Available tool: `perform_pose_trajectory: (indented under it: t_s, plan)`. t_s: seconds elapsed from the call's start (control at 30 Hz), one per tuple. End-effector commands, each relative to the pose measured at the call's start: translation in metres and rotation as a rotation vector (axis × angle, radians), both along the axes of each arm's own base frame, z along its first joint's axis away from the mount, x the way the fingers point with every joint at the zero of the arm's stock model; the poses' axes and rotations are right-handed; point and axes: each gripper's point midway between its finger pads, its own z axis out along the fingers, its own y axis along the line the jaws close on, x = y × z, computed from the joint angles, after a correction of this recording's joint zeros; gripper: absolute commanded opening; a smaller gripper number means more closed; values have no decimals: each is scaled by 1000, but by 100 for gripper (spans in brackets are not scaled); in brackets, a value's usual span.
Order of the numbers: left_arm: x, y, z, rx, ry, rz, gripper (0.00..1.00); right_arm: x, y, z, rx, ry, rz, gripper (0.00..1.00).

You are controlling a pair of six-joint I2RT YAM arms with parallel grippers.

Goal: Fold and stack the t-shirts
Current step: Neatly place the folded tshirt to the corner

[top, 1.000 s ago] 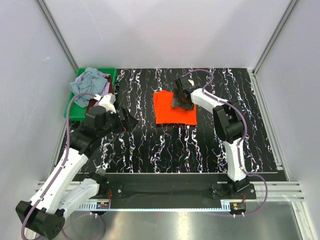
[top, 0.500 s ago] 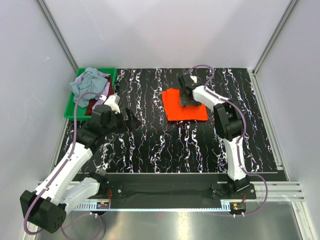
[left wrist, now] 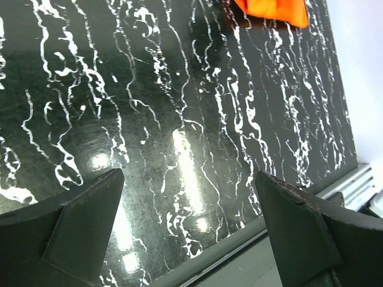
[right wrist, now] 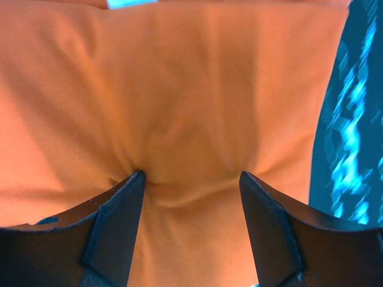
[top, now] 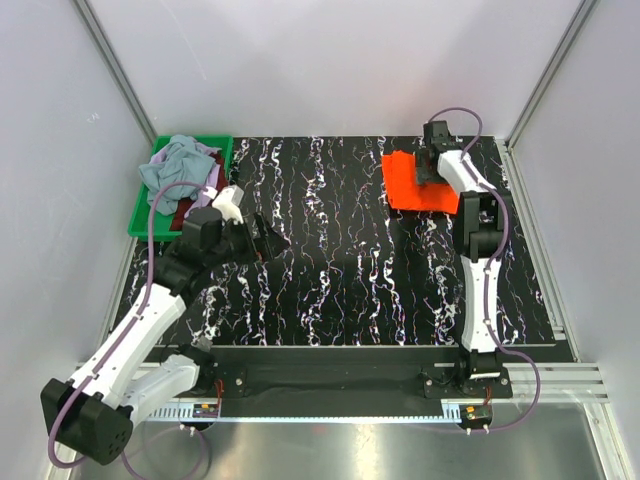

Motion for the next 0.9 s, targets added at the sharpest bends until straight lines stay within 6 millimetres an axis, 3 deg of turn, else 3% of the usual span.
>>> perform_pose_trajectory:
  t_s: [0.0,0.2,0.23,0.47,0.63,0.67,0.73,0.77,0.83,0.87]
  plan:
    - [7,-13,27,-62,-66,-44,99,29,-27,-1,-107,-20,83,72]
    - [12,-21,22,-75,-43,-67,99,66,-60,11,-190,-98,134,72]
    - [13,-23,20,-80,-32,-72,99,67,-82,13,-201,-104,112,72]
    - [24,-31,35,-122,-79,-67,99,78,-115,44,-244,-168,112,73]
    - [27,-33,27,-113,-52,-69,99,77,-105,62,-159,-216,92,74]
    - [26,-33,27,-114,-49,-73,99,77,-102,78,-128,-249,66,75]
    - [22,-33,28,-113,-57,-71,99,74,-96,88,-89,-274,48,75]
    - [20,-31,31,-114,-65,-69,99,72,-94,109,-60,-316,21,74]
    - [17,-30,33,-115,-72,-67,99,70,-84,116,-16,-346,17,74]
    - [15,-28,37,-117,-81,-68,99,67,-80,137,6,-387,10,73]
